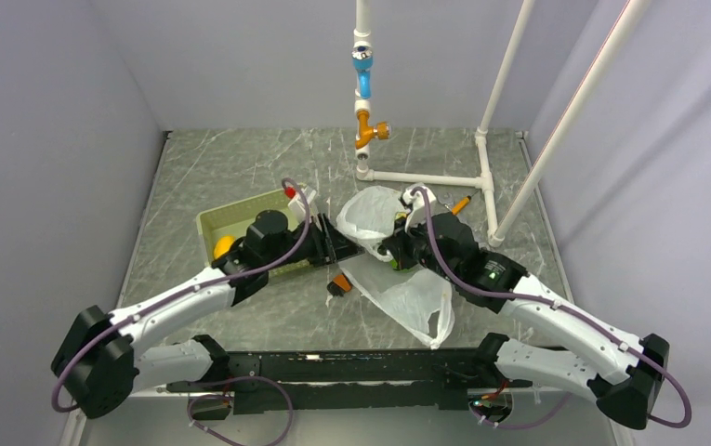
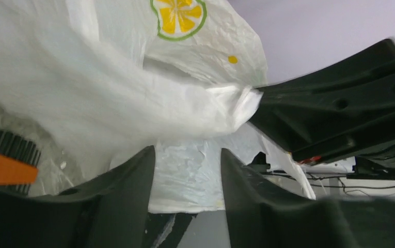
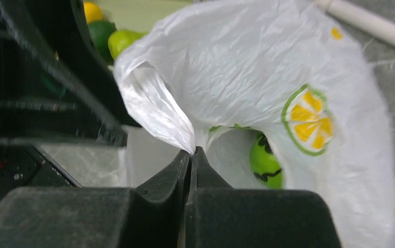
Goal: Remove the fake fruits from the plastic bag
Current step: Adjust the plastic bag at the center of the board.
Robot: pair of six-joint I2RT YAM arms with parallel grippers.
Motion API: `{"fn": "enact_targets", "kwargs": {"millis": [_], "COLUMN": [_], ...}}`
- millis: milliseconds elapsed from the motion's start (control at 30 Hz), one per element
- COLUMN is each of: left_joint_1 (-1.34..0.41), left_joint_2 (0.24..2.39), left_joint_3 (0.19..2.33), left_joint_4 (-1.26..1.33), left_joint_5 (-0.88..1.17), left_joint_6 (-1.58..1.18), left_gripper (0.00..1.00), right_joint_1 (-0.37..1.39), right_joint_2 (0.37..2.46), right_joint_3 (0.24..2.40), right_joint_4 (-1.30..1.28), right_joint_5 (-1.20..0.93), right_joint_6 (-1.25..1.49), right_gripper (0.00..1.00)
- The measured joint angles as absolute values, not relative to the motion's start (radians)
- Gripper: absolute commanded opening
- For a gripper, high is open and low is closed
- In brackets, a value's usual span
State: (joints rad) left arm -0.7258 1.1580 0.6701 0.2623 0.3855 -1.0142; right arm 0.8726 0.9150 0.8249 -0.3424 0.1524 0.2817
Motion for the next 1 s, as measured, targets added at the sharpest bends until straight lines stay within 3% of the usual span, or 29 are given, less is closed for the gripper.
{"fn": "enact_targets", "kwargs": {"millis": [67,267,467,900,1000], "left_joint_1": [-0.742,-0.944,-1.128,-1.155,-1.155], "left_joint_2": [1.104,0.979,0.954,1.318,1.412], "left_joint_3": [0.642,0.622,0.587,0.722,0.726], "left_joint_4": [0.218,0.113,0.146,0.302,0.359], "left_joint_5": [0.351,0.17,-0.043,-0.227,-0.245], "left_joint_6": [-0.97,-0.82,-0.713,-0.54,-0.533], "left_gripper": [0.72,0.75,0.61,0.33,0.31], "right_joint_1": [0.872,0.872,0.872,0.872,0.872], "right_joint_2": [0.934,0.98,1.017,1.04,1.042], "right_joint_3": [0.868,0.941,0.978,1.026,1.028], "right_joint_4": [-0.34,-0.327,-0.329,-0.328,-0.329], "right_joint_5": [0.159,0.17,0.182,0.169,0.163], "right_joint_6": [0.266,0.234,0.226,0.249,0.254], "right_gripper": [0.0,0.0,0.0,0.0,0.0]}}
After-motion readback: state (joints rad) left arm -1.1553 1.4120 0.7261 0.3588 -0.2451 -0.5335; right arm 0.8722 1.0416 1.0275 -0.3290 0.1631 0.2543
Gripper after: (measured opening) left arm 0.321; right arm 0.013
